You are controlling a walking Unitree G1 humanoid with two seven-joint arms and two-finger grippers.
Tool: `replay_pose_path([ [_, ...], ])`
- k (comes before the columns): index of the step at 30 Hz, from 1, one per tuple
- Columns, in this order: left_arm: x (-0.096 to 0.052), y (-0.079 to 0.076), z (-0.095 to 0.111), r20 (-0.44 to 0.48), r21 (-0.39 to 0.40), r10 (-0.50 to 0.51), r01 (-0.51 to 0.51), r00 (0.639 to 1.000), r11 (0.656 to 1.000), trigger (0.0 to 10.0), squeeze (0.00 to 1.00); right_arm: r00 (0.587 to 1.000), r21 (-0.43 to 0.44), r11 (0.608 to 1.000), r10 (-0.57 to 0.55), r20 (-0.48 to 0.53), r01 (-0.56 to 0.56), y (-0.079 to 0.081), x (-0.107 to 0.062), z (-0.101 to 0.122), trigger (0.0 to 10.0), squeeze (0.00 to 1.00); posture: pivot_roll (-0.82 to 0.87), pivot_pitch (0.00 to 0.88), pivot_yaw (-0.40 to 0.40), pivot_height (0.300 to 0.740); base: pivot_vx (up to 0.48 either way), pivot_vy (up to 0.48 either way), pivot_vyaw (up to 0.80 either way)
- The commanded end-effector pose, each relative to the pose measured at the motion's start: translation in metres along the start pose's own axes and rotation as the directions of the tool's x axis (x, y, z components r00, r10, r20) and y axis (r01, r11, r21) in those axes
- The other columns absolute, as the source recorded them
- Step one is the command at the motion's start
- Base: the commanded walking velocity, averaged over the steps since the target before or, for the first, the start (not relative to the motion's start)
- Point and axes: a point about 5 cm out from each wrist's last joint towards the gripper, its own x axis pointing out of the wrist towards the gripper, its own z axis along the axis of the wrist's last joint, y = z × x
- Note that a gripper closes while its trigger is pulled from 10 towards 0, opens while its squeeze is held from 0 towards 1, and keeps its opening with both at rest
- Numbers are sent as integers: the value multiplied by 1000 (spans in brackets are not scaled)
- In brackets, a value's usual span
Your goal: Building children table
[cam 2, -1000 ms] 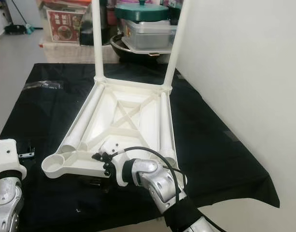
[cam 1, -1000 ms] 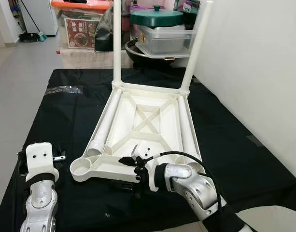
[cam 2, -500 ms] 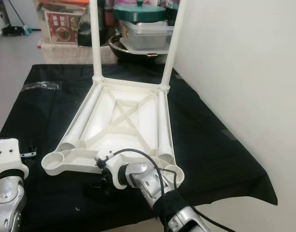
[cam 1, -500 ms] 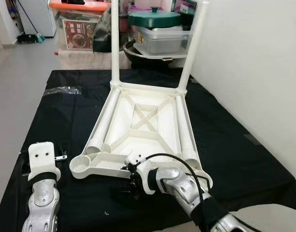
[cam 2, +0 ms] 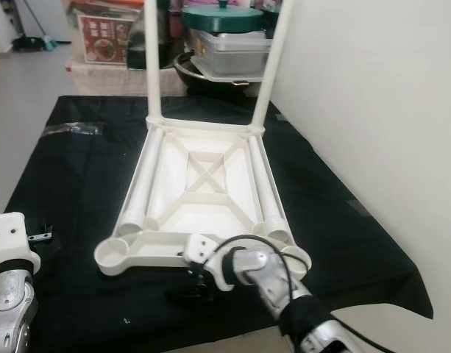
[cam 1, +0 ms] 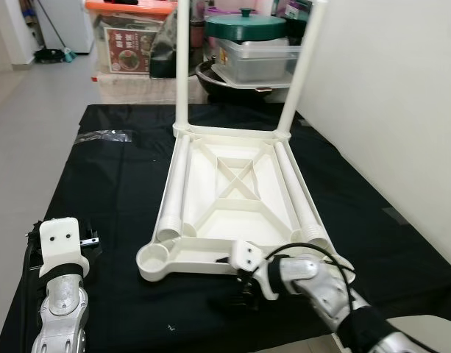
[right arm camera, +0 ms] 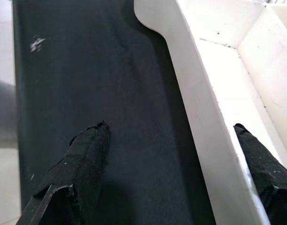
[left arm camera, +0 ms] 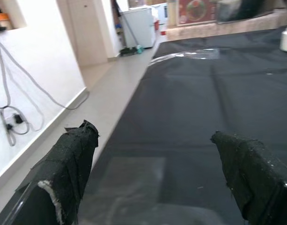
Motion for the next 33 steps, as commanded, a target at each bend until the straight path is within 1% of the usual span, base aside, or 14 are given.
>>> replay_pose_path([
  [1, -2, -1, -5, -14, 14, -9, 9, 1000, 1000, 10000, 0, 989, -52, 990, 129, -76, -134, 15, 4, -11, 0, 0, 85, 0, -110, 740, 0, 0, 0],
  [9, -2, -2, -6, -22, 10, -11, 12, 1000, 1000, 10000, 0, 956, -86, 958, 262, -131, -274, 28, -19, -26, 0, 0, 84, 0, -110, 740, 0, 0, 0],
  [11, -2, -1, -6, -23, 10, -13, 13, 1000, 1000, 10000, 0, 909, -150, 920, 313, -277, -362, 35, -37, -48, 0, 0, 85, 0, -109, 740, 0, 0, 0],
  [15, -2, -1, -7, -24, 11, -13, 13, 1000, 1000, 10000, 0, 876, -173, 899, 321, -360, -401, 36, -49, -60, 0, 0, 90, 0, -111, 740, 0, 0, 0],
  [16, -2, -1, -7, -24, 12, -13, 13, 1000, 1000, 10000, 0, 859, -183, 898, 297, -418, -399, 30, -59, -65, 1882, 0, 89, 0, -112, 740, 0, 0, 0],
  [19, -2, 0, -7, -24, 13, -13, 13, 1000, 1000, 10000, 0, 845, -189, 898, 278, -457, -398, 26, -66, -68, 1882, 0, 89, 0, -112, 740, 0, 0, 0],
  [20, -1, 0, -7, -24, 14, -12, 12, 1000, 1000, 10000, 0, 846, -216, 902, 236, -477, -374, 19, -71, -67, 4784, 0, 88, 0, -110, 740, 0, 0, 0],
  [21, -1, 1, -7, -24, 16, -13, 13, 1000, 1000, 10000, 0, 869, -253, 917, 163, -467, -308, 6, -71, -60, 10000, 0, 88, 0, -109, 740, 0, 0, 0],
  [22, -1, 1, -7, -24, 16, -13, 13, 1000, 1000, 10000, 0, 869, -253, 917, 163, -467, -308, 6, -71, -60, 10000, 0, 88, 0, -109, 740, 0, 0, 0],
  [24, -1, 1, -7, -23, 19, -15, 15, 1000, 1000, 10000, 0, 900, -305, 930, 59, -431, -207, -10, -69, -49, 10000, 0, 90, 0, -105, 740, 0, 0, 0],
  [25, 0, 0, -7, -24, 20, -18, 19, 1000, 1000, 10000, 0, 918, -341, 931, -20, -397, -127, -20, -66, -43, 10000, 733, 93, 0, -103, 740, 0, 0, 0],
  [26, 0, 0, -7, -24, 20, -18, 19, 1000, 1000, 10000, 0, 918, -341, 931, -20, -397, -127, -20, -66, -43, 10000, 733, 93, 0, -103, 740, 0, 0, 0],
  [27, 0, 0, -7, -25, 21, -21, 22, 999, 1000, 10000, 0, 922, -362, 927, -57, -382, -93, -24, -65, -40, 10000, 1000, 94, 0, -103, 740, 0, 0, 0],
  [33, 0, -1, -7, -26, 23, -27, 28, 999, 999, 10000, 0, 937, -388, 921, -116, -329, -22, -34, -65, -32, 10000, 1000, 95, 0, -104, 740, 0, 0, 0],
])
